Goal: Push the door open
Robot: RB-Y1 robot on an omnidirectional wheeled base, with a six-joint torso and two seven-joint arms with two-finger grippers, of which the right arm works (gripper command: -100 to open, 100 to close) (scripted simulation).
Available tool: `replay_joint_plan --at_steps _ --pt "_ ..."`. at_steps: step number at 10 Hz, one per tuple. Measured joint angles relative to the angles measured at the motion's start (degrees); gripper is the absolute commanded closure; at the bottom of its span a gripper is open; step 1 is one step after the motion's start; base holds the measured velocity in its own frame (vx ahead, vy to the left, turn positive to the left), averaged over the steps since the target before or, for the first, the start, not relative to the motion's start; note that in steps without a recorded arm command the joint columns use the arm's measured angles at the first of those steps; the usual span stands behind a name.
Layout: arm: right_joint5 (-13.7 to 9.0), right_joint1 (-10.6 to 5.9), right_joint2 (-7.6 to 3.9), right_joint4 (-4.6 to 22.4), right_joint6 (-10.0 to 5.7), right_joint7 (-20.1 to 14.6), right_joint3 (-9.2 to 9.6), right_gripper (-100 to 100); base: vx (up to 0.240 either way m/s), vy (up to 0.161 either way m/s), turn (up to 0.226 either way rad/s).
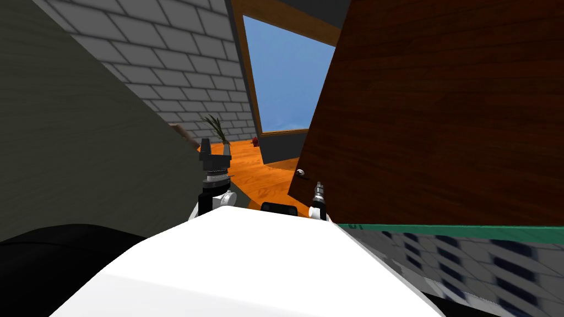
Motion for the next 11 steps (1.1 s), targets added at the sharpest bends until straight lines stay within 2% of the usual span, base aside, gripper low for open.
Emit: replay_joint_plan --at_steps 3,6,11 --pt "-1.0 -2.77 -1.04 3.2 -0.86 1.0 0.06 -100 -0.126 -0.075 -0.051" --pt "-2.0 -5.77 -1.48 7.0 -2.14 1.8 0.08 -100 -0.089 -0.055 -0.058" --pt "-3.2 -8.99 -1.00 10.5 -3.02 2.9 0.12 -100 -0.059 -0.009 -0.034"
